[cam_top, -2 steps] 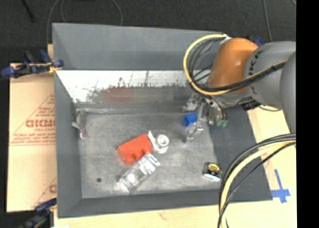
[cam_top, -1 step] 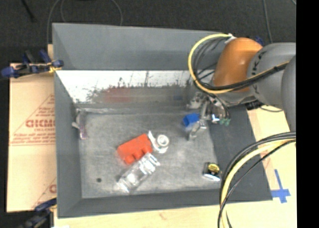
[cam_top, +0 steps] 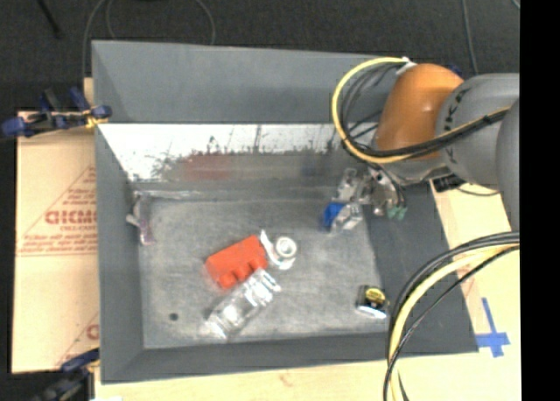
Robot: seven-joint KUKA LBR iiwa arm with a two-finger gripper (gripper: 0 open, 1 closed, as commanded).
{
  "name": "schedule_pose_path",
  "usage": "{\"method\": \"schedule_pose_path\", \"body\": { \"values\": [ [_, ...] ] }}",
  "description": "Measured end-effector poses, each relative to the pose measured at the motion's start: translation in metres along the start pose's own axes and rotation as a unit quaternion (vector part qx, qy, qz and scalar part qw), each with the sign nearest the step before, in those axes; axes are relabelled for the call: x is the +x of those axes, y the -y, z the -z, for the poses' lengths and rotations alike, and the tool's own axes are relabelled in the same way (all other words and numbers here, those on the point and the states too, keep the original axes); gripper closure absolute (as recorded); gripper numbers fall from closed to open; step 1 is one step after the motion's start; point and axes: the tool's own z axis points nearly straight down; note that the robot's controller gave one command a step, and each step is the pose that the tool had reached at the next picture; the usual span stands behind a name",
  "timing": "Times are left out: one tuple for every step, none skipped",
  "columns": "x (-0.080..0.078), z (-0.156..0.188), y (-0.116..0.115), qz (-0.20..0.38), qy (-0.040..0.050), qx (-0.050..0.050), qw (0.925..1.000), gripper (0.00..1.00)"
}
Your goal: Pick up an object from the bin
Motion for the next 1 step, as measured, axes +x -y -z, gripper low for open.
{"method": "schedule_pose_path", "body": {
  "values": [
    [0.0063,0.1232,0.0285,-0.001,0.0050,0.003,1.0000,1.00]
  ]
}}
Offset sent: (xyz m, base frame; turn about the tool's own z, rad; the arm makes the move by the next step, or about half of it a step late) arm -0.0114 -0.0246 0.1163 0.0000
